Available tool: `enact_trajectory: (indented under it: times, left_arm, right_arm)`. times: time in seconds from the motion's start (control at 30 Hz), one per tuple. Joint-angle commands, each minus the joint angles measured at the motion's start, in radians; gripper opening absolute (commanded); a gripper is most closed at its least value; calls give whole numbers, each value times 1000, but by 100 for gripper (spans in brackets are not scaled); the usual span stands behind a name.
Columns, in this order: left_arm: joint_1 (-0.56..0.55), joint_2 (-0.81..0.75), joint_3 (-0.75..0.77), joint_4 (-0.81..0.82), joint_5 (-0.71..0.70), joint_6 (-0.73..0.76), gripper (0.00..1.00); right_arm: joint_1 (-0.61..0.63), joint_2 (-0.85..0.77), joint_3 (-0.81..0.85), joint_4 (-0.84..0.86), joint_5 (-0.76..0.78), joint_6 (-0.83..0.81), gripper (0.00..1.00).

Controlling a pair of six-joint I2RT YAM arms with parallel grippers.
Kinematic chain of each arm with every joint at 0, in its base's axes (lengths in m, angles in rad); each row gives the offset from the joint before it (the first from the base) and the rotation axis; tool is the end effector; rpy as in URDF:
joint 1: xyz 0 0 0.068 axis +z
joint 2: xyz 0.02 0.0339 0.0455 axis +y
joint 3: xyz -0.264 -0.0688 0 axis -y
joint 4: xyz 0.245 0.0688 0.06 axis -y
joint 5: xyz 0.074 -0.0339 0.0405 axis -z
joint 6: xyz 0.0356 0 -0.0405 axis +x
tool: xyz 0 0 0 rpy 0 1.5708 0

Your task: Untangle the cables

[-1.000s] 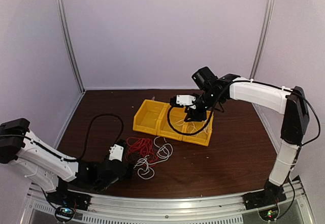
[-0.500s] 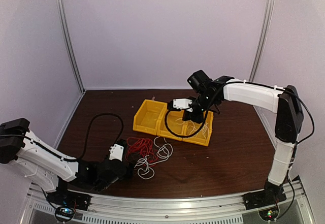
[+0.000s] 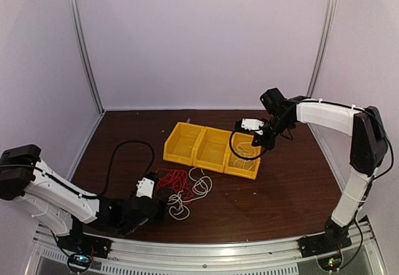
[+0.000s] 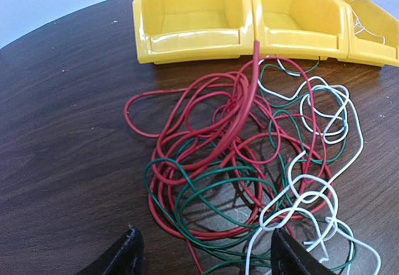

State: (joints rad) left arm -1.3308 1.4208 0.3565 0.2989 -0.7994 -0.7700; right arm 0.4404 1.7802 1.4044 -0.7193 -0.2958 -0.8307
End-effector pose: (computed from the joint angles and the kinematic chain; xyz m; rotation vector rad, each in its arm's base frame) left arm 0.0778 -0.2107 0.1209 0.2137 2.0806 -0.3284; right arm 0.3341 0.1689 0.2416 -1.6243 2.0433 0.2586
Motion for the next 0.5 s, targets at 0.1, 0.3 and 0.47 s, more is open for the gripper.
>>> enact_trajectory:
  times: [0.1, 0.3, 0.47]
  left_arm:
    - [-5, 28, 48, 35, 15, 22, 71]
    - [-7, -6, 28, 25, 11, -2, 71]
    - [-7, -49, 45, -17, 1, 18, 71]
  right_arm:
    - [17, 110, 74, 10, -62, 78, 0]
    - [46, 214, 139, -3, -43, 118, 0]
    - [45, 179, 109, 1, -34, 123, 9]
